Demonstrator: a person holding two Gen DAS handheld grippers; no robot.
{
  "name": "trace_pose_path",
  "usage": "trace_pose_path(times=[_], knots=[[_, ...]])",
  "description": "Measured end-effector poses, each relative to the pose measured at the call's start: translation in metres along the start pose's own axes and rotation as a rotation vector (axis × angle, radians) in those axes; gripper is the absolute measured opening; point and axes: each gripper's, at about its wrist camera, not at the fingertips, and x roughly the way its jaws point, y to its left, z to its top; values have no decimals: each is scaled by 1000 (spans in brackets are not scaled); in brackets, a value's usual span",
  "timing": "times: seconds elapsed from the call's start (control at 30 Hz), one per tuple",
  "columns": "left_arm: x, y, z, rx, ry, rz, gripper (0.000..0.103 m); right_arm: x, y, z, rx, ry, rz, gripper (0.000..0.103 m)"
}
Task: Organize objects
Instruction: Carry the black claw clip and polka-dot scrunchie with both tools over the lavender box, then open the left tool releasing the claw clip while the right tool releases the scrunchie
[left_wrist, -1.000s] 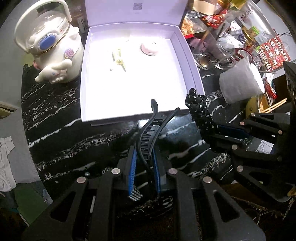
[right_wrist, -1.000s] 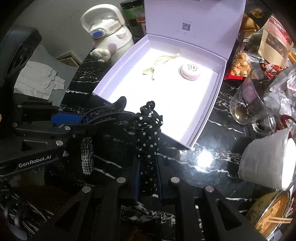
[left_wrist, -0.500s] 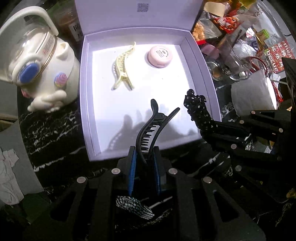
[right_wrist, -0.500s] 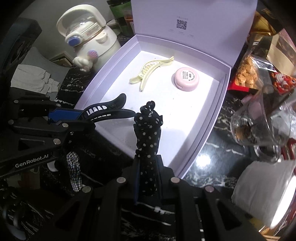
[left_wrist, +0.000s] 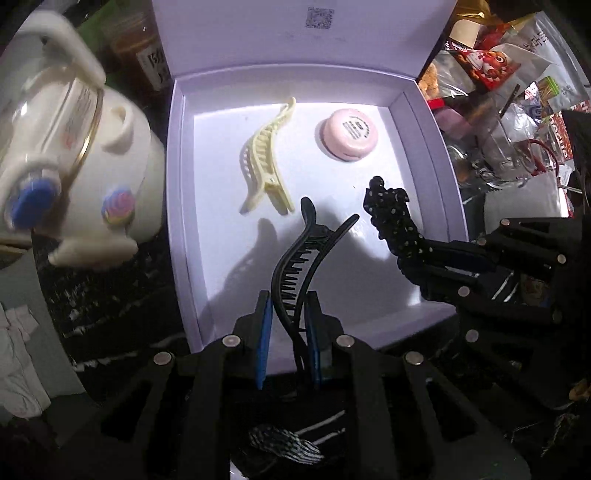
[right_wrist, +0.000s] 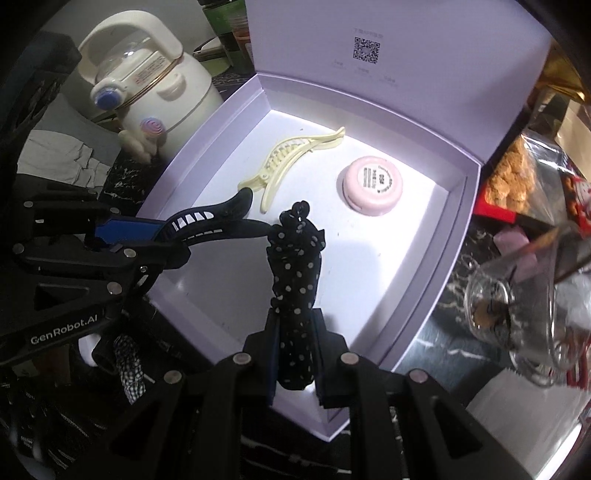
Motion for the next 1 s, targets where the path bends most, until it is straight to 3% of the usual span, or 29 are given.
trace_pose_path(times=[0.2,0.5,1.0], knots=[[5,4,18,79,-15,18,16,8,-7,15,4,-10,-9,15],[14,11,43,76,-48,12,16,15,-26,37,34,-39,-23,15],[35,9,76,106,-97,68,16,32,-51,68,35,-52,-88,15]])
